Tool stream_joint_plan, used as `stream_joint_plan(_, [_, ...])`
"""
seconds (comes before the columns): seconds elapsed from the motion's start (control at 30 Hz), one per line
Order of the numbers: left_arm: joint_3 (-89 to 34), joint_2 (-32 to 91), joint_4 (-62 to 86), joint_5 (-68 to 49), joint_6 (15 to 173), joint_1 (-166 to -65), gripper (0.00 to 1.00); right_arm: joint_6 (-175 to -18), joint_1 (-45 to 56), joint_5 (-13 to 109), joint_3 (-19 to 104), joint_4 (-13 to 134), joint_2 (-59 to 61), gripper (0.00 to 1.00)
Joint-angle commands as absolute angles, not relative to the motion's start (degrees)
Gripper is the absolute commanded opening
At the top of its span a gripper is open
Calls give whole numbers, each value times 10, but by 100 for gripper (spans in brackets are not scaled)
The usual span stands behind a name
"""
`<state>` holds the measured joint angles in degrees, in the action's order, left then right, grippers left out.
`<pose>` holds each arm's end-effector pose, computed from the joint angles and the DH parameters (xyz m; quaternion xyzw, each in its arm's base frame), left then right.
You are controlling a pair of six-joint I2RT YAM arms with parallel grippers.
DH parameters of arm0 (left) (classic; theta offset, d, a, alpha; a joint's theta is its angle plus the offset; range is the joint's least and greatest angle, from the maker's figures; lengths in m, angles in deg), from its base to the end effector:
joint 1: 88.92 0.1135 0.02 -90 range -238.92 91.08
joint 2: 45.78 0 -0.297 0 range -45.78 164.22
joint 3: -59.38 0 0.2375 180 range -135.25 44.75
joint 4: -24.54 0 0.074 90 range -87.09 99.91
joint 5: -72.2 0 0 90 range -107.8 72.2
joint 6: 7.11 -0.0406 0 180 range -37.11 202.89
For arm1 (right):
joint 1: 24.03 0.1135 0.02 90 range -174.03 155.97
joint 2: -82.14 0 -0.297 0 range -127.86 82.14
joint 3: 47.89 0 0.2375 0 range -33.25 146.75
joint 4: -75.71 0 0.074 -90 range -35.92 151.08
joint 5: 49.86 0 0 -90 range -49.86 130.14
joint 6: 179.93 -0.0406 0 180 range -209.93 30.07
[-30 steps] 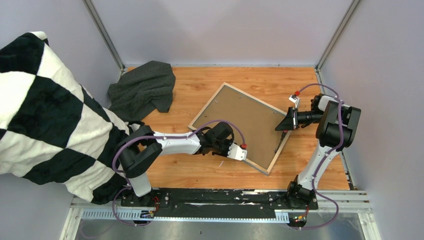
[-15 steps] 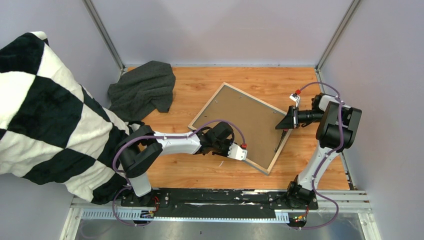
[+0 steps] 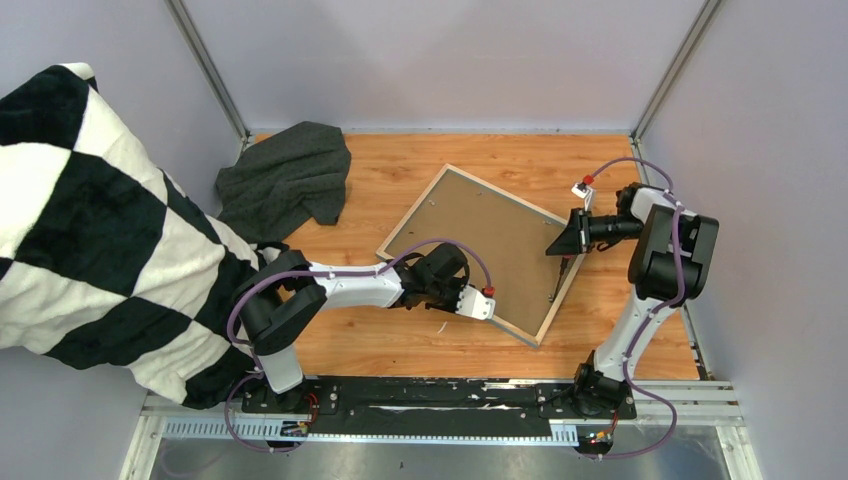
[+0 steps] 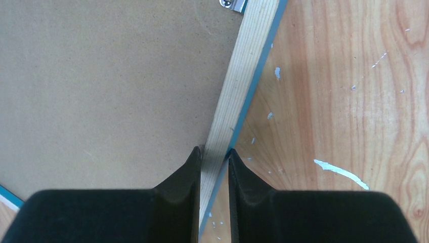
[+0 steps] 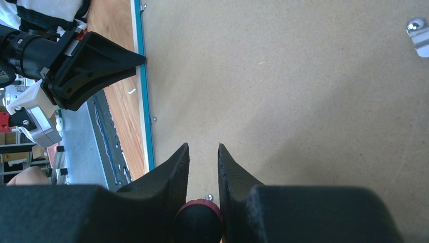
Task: Take the photo out of the frame
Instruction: Release the photo frame item from the photo frame.
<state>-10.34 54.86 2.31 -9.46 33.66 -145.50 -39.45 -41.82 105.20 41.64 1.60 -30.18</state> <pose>0.1862 -0.2929 0.1920 0.7686 0.5524 -0.0891 0.3102 0.3358 -0.0691 0.2058 -0.2058 0.8167 0.4728 0.2592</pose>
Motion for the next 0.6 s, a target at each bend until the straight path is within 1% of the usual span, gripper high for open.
stream_joint_plan(0.0, [-90,591,-20,-103,360,-1451,0,-399,-397,1064,410,17,-285,0])
stream_joint_plan(0.3, [-90,592,-21,-102,359,-1451,0,-423,-381,1077,429,13,-281,0])
stream_joint_plan(0.57, [-90,591,-21,-100,358,-1451,0,-424,-360,1055,432,21,-276,0])
